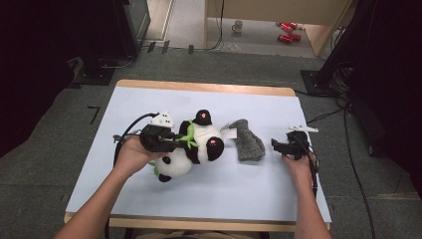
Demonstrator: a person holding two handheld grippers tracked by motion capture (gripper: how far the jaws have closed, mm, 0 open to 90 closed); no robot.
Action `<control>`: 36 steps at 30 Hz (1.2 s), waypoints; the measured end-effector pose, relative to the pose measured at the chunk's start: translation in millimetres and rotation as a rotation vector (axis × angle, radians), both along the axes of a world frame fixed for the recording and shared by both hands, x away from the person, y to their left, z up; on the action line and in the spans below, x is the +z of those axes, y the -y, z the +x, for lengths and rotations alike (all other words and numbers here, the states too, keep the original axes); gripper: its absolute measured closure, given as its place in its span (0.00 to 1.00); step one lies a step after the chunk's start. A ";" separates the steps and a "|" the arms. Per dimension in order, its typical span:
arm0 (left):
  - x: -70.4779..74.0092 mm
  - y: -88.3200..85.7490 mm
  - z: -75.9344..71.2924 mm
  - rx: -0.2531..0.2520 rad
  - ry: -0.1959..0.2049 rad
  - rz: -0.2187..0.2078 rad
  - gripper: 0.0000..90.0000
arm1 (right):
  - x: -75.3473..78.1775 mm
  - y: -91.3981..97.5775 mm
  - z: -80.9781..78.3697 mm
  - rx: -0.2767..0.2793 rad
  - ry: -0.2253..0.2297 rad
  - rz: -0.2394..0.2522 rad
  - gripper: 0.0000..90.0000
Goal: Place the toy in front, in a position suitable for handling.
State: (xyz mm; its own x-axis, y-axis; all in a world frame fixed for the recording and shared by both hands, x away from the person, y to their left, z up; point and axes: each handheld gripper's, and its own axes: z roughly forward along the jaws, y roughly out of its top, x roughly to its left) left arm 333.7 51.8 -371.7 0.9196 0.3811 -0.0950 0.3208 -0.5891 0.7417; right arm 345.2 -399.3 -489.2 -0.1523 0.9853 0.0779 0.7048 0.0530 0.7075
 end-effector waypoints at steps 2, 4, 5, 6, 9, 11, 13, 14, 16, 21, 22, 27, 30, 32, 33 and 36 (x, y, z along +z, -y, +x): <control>-2.7 2.0 -5.6 -0.021 -0.002 0.009 0.84 | 3.7 -1.5 -1.1 0.005 0.020 0.021 0.29; -7.4 4.8 -9.7 -0.045 -0.011 0.009 0.84 | 9.4 -4.2 -2.3 0.012 0.044 0.050 0.30; -10.1 6.3 -11.0 -0.048 -0.017 0.000 0.84 | 12.8 -6.5 -2.0 0.016 0.048 0.070 0.30; -12.8 7.9 -11.6 -0.049 -0.019 -0.002 0.84 | 16.2 -9.2 -2.2 0.027 0.056 0.088 0.31; -21.7 14.0 -13.3 -0.037 -0.027 -0.009 0.84 | 25.4 -22.5 -3.3 0.069 0.080 0.105 0.32; -26.1 17.7 -13.6 -0.041 -0.035 -0.008 0.83 | 30.0 -32.8 -3.7 0.101 0.091 0.105 0.33; -27.3 18.4 -13.8 -0.036 -0.033 -0.016 0.83 | 34.8 -42.3 -4.2 0.129 0.101 0.109 0.33; -27.8 17.8 -13.8 -0.029 -0.035 -0.023 0.82 | 37.3 -46.6 -4.5 0.139 0.110 0.116 0.33; -29.3 16.0 -13.3 -0.021 -0.046 -0.039 0.80 | 40.7 -53.8 -4.1 0.156 0.115 0.123 0.34; -30.1 14.4 -15.6 -0.009 -0.064 -0.072 0.69 | 39.5 -70.9 -1.0 0.200 0.072 0.124 0.35; -29.5 13.9 -16.4 -0.004 -0.059 -0.076 0.66 | 38.9 -73.9 -0.5 0.204 0.069 0.114 0.35; -25.1 8.2 -20.4 0.010 -0.038 -0.097 0.55 | 36.1 -83.2 2.0 0.212 0.060 0.101 0.40; -23.0 1.8 -21.8 0.027 -0.026 -0.105 0.52 | 32.6 -86.6 5.2 0.222 0.033 0.101 0.41; -22.3 -3.7 -21.8 0.043 -0.030 -0.116 0.50 | 30.5 -88.5 7.6 0.227 0.023 0.100 0.42; -22.2 -6.7 -21.9 0.051 -0.033 -0.127 0.49 | 29.3 -89.6 8.6 0.227 0.021 0.099 0.43; -20.7 -16.5 -23.2 0.073 -0.025 -0.142 0.46 | 25.9 -93.2 11.1 0.236 0.004 0.086 0.44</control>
State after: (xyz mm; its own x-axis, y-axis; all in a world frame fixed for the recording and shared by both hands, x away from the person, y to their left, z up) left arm 310.5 68.3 -392.5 0.8866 0.4283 -0.1749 0.3781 -0.4529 0.8074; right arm 356.4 -306.1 -463.4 -0.3778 0.9122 0.1585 0.6769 0.1553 0.7195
